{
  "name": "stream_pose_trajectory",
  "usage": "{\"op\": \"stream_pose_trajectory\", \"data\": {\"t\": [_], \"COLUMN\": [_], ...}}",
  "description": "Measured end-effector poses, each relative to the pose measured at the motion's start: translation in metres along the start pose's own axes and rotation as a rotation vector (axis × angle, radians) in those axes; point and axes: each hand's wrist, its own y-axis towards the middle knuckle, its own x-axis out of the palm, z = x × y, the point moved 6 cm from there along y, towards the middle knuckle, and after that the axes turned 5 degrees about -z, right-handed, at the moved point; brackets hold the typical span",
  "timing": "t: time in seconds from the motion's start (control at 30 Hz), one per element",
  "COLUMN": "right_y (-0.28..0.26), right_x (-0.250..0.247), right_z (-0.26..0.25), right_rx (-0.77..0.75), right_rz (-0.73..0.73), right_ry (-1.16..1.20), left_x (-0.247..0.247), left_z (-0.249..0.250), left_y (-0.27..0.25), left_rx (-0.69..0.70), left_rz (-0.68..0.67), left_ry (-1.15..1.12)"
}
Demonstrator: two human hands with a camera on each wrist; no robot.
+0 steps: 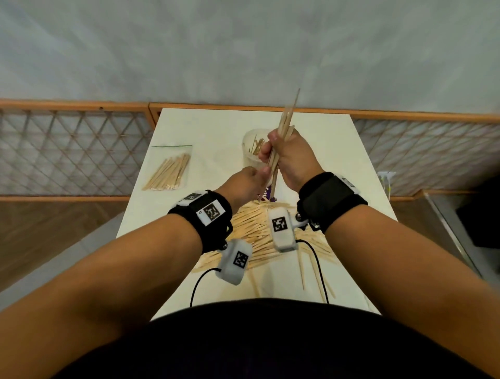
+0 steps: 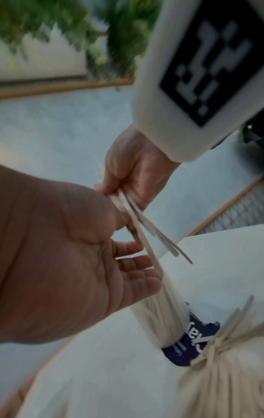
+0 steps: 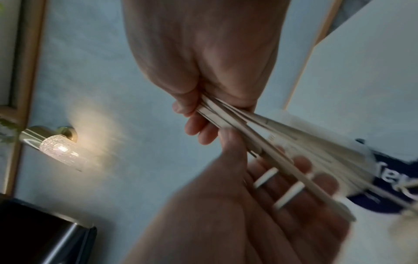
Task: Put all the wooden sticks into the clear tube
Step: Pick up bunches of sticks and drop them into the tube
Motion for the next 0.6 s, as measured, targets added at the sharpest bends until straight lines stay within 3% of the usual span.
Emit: {"op": "stream_pose_trajectory", "data": {"t": [0.1,0.23,0.4,0.6], "right_y": [0.004,0.008,-0.004,-0.008], "right_x": [-0.005,-0.001,0.021,0.023], "right_z": [-0.032,-0.064,-0.067,-0.063], "right_rx": [-0.095,-0.175,-0.2,-0.159], "right_rz": [0.065,0.101,0.007,0.006], "right_ry": [-0.006,0.002,0.056,0.016], "left_x": [-0.003,0.005,0.016,0.001], "left_z": [-0.009,-0.007,0.014,0.011], "left_y": [-0.003,-0.008,-0.011,-0.011], "left_rx": [-0.16,-0.333,-0.345,-0.321], "left_rz": [0.029,-0.047,-0.112,-0.023], "left_ry": [-0.534,-0.921,-1.123,-1.132]}}
